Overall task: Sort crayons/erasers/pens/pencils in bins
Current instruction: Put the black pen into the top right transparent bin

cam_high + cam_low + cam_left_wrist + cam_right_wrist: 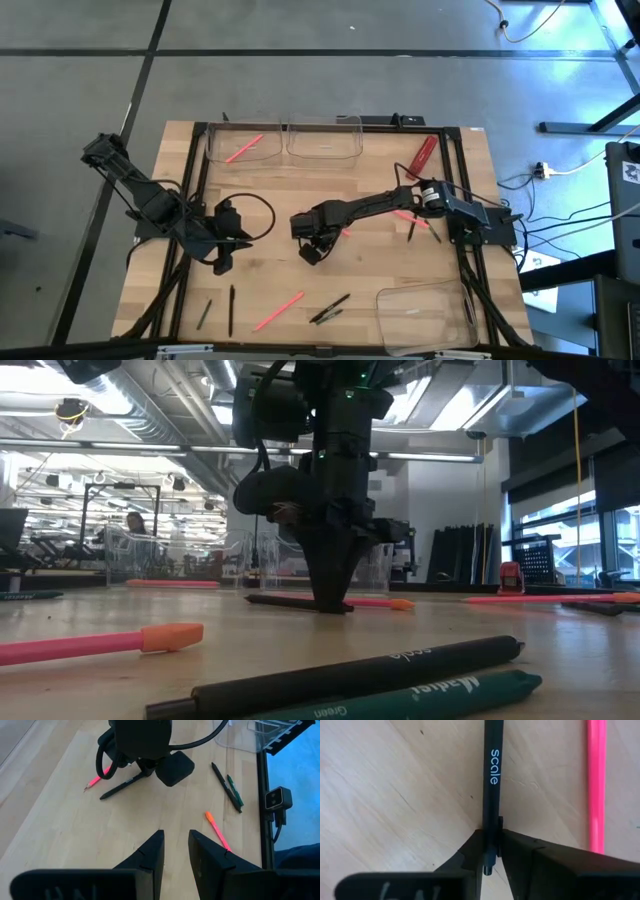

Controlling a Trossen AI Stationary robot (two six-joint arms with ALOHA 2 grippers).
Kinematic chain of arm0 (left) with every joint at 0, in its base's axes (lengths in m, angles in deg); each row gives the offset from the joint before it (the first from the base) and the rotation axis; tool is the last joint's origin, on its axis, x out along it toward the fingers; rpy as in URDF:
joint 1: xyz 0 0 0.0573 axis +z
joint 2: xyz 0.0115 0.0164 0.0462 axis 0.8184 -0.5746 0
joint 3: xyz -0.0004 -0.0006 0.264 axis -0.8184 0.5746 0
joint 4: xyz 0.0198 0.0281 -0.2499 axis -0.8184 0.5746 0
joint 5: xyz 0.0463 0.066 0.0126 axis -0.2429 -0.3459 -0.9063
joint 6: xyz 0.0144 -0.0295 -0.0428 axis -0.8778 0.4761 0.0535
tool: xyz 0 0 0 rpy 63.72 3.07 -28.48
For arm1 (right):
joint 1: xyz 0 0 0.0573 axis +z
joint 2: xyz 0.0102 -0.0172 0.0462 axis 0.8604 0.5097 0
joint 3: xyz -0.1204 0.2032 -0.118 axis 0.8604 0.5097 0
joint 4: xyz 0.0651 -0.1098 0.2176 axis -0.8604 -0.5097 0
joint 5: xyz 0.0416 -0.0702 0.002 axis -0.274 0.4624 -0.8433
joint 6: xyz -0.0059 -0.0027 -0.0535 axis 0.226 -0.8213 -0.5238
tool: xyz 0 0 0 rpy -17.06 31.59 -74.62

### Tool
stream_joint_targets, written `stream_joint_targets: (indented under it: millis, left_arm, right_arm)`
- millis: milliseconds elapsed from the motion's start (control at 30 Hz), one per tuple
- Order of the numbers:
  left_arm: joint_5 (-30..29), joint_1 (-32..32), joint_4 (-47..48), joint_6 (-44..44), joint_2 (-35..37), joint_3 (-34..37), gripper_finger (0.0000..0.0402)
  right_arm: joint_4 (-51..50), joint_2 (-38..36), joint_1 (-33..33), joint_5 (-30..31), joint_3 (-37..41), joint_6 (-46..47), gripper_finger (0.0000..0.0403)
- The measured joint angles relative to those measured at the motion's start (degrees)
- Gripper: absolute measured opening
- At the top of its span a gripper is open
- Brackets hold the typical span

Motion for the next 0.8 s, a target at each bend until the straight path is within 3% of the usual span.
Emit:
stream_joint_targets:
  millis: [267,667,800]
  left_arm:
    - [0.0,0.0,0.0,0.3,0.0,0.0,0.008]
    - [0.0,0.0,0.0,1.6,0.0,0.0,0.008]
    - [-1.4,0.0,0.0,3.8,0.7,0.0,0.008]
  right_arm:
    - [-3.1,0.6,-0.2,-0.4,-3.1,-1.5,0.0057]
    - [-13.3,0.6,-1.6,0.5,-15.0,-6.9,0.0059]
    - [-19.8,0.5,-3.8,4.0,-20.4,-10.3,0.0059]
